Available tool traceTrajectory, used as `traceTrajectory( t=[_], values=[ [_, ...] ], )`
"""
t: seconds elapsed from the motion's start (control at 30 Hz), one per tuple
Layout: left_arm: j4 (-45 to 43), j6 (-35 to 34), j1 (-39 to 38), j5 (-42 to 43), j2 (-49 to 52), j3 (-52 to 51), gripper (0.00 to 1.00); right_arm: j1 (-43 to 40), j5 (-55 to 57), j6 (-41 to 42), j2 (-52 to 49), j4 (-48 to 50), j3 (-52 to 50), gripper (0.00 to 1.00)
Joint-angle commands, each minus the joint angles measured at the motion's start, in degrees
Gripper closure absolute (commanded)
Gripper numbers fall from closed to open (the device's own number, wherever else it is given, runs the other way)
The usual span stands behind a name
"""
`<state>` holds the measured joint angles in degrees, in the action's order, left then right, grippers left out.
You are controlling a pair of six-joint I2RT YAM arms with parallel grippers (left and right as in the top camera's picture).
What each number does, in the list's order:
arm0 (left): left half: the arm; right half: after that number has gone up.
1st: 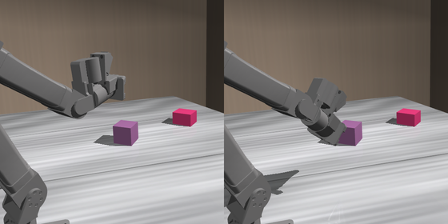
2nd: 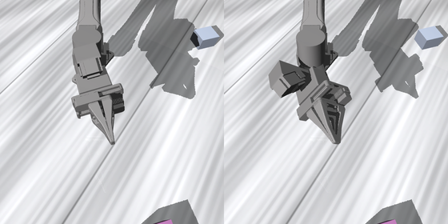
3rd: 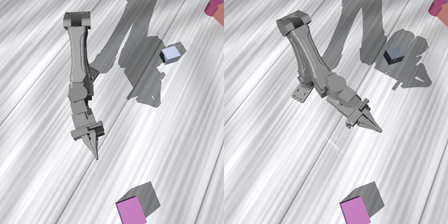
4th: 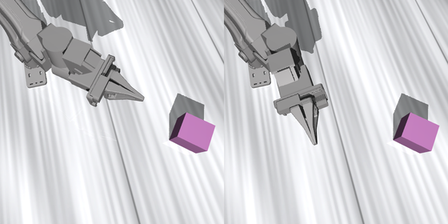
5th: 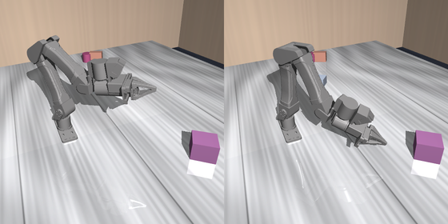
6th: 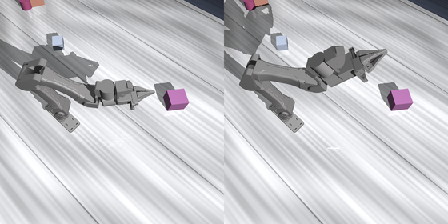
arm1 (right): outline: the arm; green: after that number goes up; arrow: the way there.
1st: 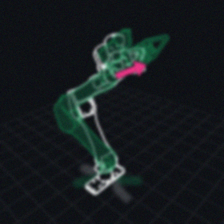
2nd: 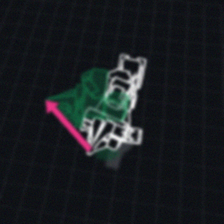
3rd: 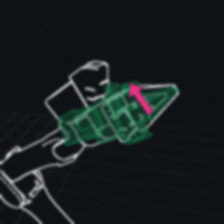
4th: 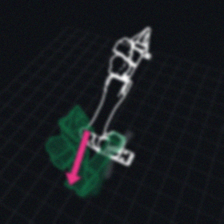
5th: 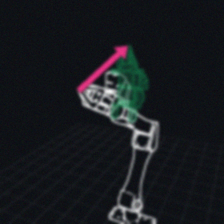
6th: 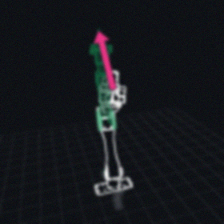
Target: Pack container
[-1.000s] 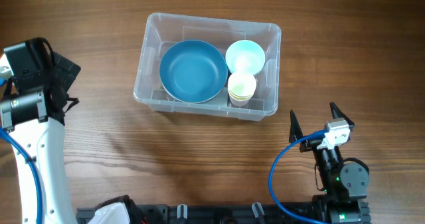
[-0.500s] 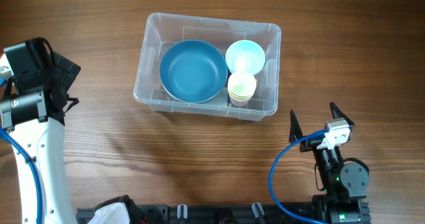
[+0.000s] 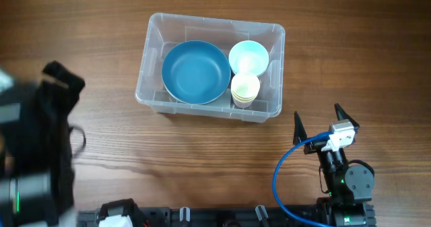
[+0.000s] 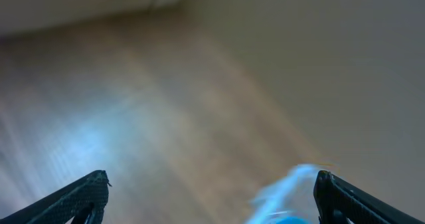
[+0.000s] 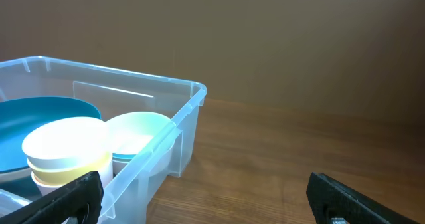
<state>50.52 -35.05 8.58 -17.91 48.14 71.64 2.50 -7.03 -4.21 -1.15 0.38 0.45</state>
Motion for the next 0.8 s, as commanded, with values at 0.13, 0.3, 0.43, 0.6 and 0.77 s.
traceTrajectory(
  t=[0.13,0.3,0.43,0.6,0.77],
  values=[
    [0.0,0.1,-7.3,0.1,-22.8,0.5,0.0,-0.3,1.2,-0.2,0.5,0.0,-0.2,0.01],
    [4.2,0.1,-9.2,0.3,-34.0,0.5,0.0,-0.3,1.2,-0.2,0.6,0.0,-0.2,0.01],
    [11.1,0.1,-9.2,0.3,-40.5,0.4,0.0,-0.3,1.2,-0.2,0.5,0.0,-0.2,0.0],
    [14.9,0.1,-9.2,0.3,-45.7,-4.3,0.0,-0.3,1.2,-0.2,0.5,0.0,-0.2,0.0],
    [14.5,0.0,-9.2,0.9,-47.9,-12.5,0.0,-0.3,1.2,-0.2,0.6,0.0,-0.2,0.0]
  ],
)
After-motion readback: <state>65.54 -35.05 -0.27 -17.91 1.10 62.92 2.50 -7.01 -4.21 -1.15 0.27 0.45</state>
